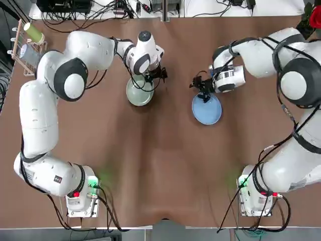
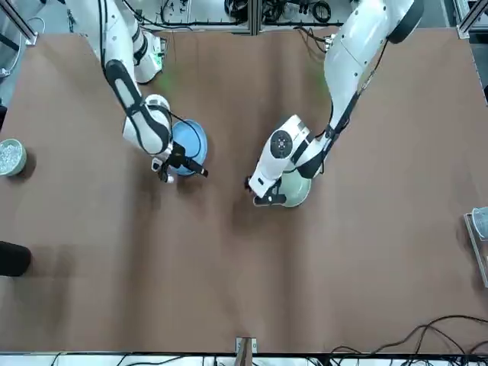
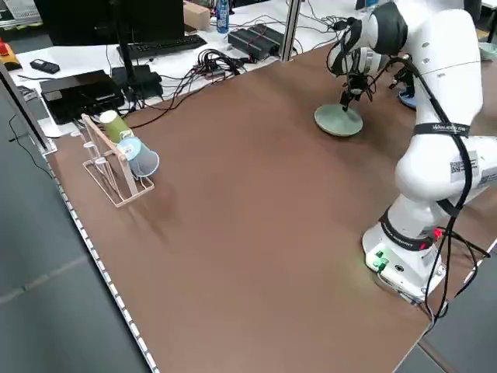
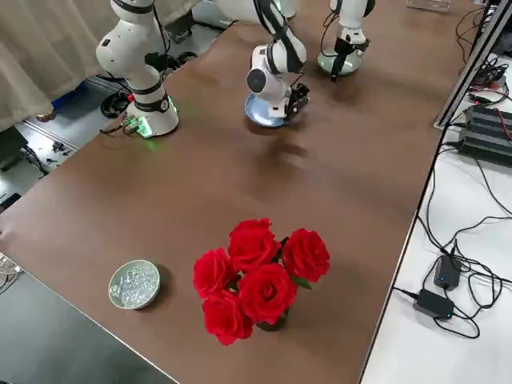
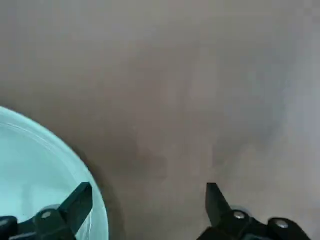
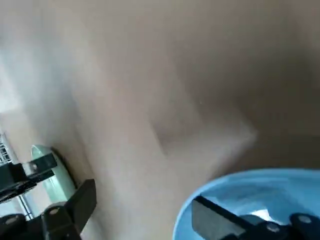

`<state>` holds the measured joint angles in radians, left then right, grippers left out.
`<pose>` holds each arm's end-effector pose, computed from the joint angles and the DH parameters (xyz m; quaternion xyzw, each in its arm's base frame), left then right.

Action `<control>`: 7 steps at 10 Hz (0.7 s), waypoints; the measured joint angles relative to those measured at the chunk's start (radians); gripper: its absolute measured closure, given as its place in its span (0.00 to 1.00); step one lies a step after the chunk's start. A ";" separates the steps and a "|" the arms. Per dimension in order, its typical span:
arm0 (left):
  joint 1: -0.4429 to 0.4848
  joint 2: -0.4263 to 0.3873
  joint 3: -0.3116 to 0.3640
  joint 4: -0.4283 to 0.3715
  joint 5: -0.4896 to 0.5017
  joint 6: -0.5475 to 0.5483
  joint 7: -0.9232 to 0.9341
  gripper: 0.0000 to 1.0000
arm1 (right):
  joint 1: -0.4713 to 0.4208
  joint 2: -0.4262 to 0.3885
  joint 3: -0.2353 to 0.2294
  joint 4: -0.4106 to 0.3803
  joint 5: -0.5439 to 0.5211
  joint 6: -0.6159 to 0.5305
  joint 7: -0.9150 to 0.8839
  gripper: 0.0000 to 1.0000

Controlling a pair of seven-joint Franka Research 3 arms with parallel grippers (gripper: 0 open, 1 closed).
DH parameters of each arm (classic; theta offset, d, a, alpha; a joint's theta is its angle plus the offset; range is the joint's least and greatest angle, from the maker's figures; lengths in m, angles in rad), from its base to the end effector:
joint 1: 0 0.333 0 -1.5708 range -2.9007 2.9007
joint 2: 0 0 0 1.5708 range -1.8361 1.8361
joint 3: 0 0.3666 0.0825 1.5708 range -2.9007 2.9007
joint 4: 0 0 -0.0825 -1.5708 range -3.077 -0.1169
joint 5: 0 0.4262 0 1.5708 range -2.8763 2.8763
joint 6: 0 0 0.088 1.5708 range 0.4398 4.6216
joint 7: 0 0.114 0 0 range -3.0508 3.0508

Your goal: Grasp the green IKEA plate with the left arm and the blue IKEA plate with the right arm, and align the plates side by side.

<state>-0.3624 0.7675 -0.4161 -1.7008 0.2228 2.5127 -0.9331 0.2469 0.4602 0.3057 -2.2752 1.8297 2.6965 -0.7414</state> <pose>0.5564 -0.4967 0.1870 0.9945 0.0510 -0.0129 0.0904 0.4638 0.2628 0.1412 -0.8963 0.2320 0.0131 0.3777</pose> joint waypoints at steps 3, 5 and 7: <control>-0.051 0.039 0.001 0.045 0.000 0.000 -0.046 0.00 | 0.028 0.019 0.000 0.033 0.016 0.016 0.001 0.08; -0.055 0.043 0.001 0.050 0.000 0.000 -0.055 0.00 | 0.030 0.027 0.000 0.044 0.020 0.016 0.001 0.08; -0.067 0.043 0.000 0.051 0.000 -0.009 -0.078 0.00 | 0.030 0.031 0.000 0.052 0.025 0.017 0.001 0.08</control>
<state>-0.4291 0.8107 -0.4163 -1.6502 0.2228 2.5038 -1.0114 0.2768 0.4916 0.3062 -2.2236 1.8542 2.7134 -0.7403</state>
